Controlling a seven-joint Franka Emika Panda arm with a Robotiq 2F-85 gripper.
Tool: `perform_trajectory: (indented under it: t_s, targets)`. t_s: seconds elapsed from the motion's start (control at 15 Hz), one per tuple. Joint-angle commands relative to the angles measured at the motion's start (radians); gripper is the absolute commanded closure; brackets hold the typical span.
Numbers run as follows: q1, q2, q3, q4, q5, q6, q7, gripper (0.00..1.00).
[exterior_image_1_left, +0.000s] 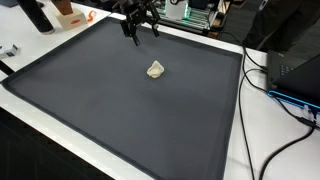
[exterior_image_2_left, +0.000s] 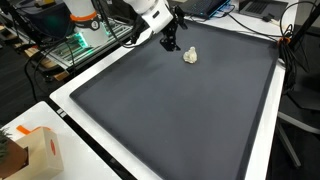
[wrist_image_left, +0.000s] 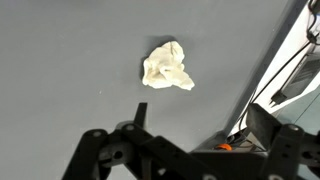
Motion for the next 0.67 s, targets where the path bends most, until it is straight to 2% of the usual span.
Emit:
perform_trajectory:
  t_s: [0.0, 0.6]
  targets:
    - [0.003, 0.036, -0.012, -0.012, 0.045, 0.022, 0.096, 0.0]
    - [-0.007, 0.131, -0.026, 0.013, 0.022, -0.01, 0.337, 0.0]
